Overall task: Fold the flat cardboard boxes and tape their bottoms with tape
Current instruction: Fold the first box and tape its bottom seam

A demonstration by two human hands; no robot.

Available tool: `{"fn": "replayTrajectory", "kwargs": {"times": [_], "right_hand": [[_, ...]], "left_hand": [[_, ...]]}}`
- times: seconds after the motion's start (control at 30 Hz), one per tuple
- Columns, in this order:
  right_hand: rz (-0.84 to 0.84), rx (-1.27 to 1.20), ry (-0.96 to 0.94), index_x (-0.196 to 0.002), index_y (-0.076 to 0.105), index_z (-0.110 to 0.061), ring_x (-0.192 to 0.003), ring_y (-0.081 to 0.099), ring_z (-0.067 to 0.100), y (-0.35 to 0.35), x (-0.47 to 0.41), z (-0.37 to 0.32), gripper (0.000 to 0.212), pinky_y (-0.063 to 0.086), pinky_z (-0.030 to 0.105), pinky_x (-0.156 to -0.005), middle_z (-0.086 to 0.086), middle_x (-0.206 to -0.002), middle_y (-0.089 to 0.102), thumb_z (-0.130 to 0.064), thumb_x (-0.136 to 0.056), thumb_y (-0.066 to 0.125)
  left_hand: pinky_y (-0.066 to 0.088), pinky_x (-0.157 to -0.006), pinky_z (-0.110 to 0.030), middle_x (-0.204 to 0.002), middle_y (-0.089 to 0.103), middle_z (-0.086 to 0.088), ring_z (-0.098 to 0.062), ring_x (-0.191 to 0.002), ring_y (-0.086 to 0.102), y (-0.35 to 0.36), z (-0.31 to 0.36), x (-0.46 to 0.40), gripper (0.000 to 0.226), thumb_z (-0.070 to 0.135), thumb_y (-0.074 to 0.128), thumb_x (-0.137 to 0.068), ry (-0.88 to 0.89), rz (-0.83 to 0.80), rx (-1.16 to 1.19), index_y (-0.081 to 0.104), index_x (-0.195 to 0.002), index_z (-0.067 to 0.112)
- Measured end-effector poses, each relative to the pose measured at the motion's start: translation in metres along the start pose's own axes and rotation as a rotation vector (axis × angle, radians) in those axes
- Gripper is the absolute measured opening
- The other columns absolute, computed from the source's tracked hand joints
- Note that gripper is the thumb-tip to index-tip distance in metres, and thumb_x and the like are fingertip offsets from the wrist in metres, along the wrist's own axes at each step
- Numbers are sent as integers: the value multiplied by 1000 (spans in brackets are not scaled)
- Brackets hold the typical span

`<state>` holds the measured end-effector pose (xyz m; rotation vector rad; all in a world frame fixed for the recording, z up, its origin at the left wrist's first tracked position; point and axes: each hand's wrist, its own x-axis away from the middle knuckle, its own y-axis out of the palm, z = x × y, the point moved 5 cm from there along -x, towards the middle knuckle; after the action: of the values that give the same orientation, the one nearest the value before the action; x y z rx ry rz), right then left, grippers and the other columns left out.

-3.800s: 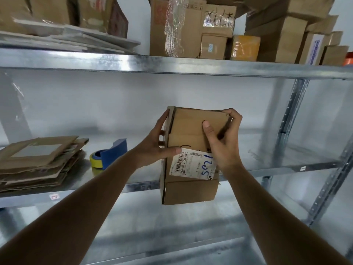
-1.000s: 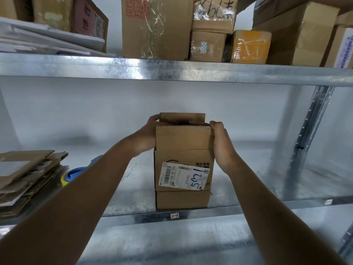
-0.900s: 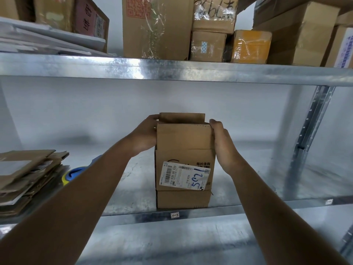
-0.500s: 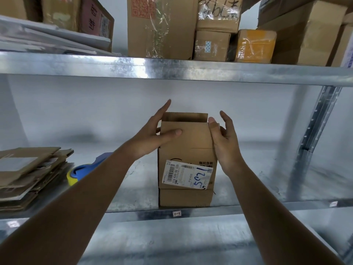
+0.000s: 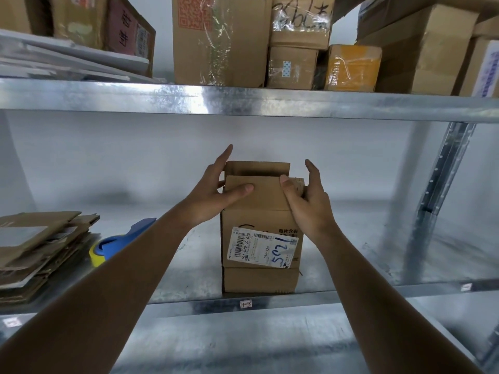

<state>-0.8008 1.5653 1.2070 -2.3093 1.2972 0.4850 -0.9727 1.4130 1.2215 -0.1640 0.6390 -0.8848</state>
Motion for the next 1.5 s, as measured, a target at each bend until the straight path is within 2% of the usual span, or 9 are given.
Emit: {"fn": "replayTrajectory", "kwargs": {"times": [0.13,0.27,0.47,0.7,0.9,1.0,1.27,1.37,1.5], "right_hand": [[-9,-20,-5,-162,21,-32,-82,69,2,2,-6,3,83,50,12,-73,-4,-84,68,-38,-96,72],[-17,49,-16,-147,48,-32,-85,64,-9,6,-10,0,57,46,6,-73,-11,-100,65,-34,-95,73],[10,216,13,-132,67,-26,-106,60,12,9,-16,7,39,50,26,-100,-6,-117,42,-40,-95,65],[34,205,52,-104,76,-28,-87,58,0,7,-14,9,17,40,12,-71,-3,-117,55,-30,-97,60],[-2,102,195,-97,73,-31,-88,69,12,9,-12,18,16,56,32,-77,-15,-91,72,-35,-96,57],[-58,-60,227,-111,73,-35,-98,70,15,12,-4,24,18,58,40,-93,-12,-103,73,-39,-100,59],[-129,-391,315,-119,60,-41,-88,74,9,12,14,26,35,51,25,-72,-14,-94,75,-60,-107,33],[-63,-395,511,-127,59,-33,-103,67,19,13,19,44,43,52,37,-87,-1,-115,71,-61,-106,33],[-248,-245,747,-113,72,-23,-103,71,28,25,42,82,55,59,43,-81,10,-107,77,-67,-99,41]], "left_hand": [[49,-112,-47,-139,47,10,-19,-134,51,1,-3,-5,94,55,76,-81,33,40,-51,21,-157,57],[47,-114,-42,-132,53,11,-15,-132,53,-2,-9,-8,84,49,77,-84,2,71,-115,37,-157,41],[50,-101,-22,-122,56,7,-6,-119,59,-2,-9,-12,38,38,74,-93,35,66,-202,71,-129,28],[49,-105,-32,-121,63,8,-7,-117,60,0,-17,-13,15,27,69,-99,23,45,-194,79,-110,27],[62,-86,-33,-115,66,16,-8,-107,68,2,-15,4,22,36,67,-100,-152,-102,32,73,-120,40],[59,-89,-27,-130,45,35,-8,-125,56,7,-29,19,68,50,83,-75,-93,-280,-95,50,-134,60],[53,-89,-15,-140,50,7,2,-120,56,3,-39,14,74,44,93,-62,75,19,-36,65,-130,38],[56,-85,-22,-131,64,-3,-10,-110,68,-6,-42,12,67,41,94,-64,46,106,137,70,-126,33],[58,-88,-28,-130,67,-6,-17,-110,70,-13,-45,14,66,37,94,-66,54,158,181,70,-127,30]]}}
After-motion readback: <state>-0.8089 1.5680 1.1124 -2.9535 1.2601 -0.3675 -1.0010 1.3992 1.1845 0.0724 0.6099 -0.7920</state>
